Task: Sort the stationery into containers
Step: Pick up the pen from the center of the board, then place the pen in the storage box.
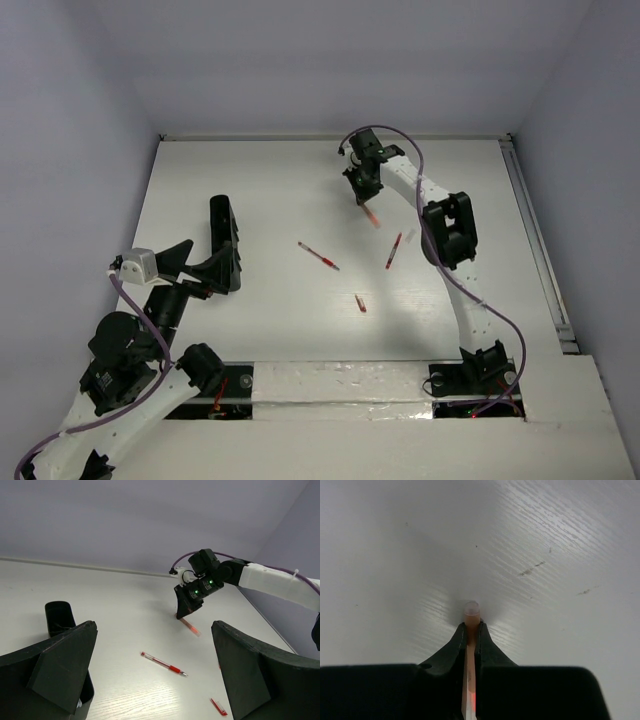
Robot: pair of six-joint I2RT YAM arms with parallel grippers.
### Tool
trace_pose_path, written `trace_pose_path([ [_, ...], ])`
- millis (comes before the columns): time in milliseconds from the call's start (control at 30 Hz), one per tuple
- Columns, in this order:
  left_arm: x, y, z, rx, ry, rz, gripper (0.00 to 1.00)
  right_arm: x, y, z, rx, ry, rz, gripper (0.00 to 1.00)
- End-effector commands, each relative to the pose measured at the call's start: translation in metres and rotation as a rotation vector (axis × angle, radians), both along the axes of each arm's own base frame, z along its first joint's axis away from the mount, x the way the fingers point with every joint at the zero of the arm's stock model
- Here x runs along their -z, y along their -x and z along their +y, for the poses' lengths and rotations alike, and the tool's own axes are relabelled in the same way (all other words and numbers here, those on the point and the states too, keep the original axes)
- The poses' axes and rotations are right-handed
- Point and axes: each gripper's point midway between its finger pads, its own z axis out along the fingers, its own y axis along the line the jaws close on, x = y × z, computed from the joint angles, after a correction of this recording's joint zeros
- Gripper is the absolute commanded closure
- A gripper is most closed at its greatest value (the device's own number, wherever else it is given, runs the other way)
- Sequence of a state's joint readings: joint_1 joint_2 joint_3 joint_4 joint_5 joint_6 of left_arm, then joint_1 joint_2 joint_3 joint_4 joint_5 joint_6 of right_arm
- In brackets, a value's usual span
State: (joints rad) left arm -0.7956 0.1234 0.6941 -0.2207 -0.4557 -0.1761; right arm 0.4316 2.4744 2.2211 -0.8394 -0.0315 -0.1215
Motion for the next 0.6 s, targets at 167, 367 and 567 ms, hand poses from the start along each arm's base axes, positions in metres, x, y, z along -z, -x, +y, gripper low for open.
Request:
trace_pose_path([
  [167, -0.005, -0.005, -0.006, 0.004, 0.000, -0.018, 0.01, -0.143, -0.013, 0.070, -0.032, -0.361, -0.400, 1.00],
  [367, -0.005, -0.006, -0.005, -0.004, -0.002, -0.017, 0.01, -0.244, 0.065, 0.180, -0.193, -0.724, -0.619, 1.00],
  [567, -0.005, -0.006, -0.001, -0.021, 0.008, -0.019, 0.01, -0.284, 0.148, 0.273, -0.365, -1.017, -0.645, 1.00],
])
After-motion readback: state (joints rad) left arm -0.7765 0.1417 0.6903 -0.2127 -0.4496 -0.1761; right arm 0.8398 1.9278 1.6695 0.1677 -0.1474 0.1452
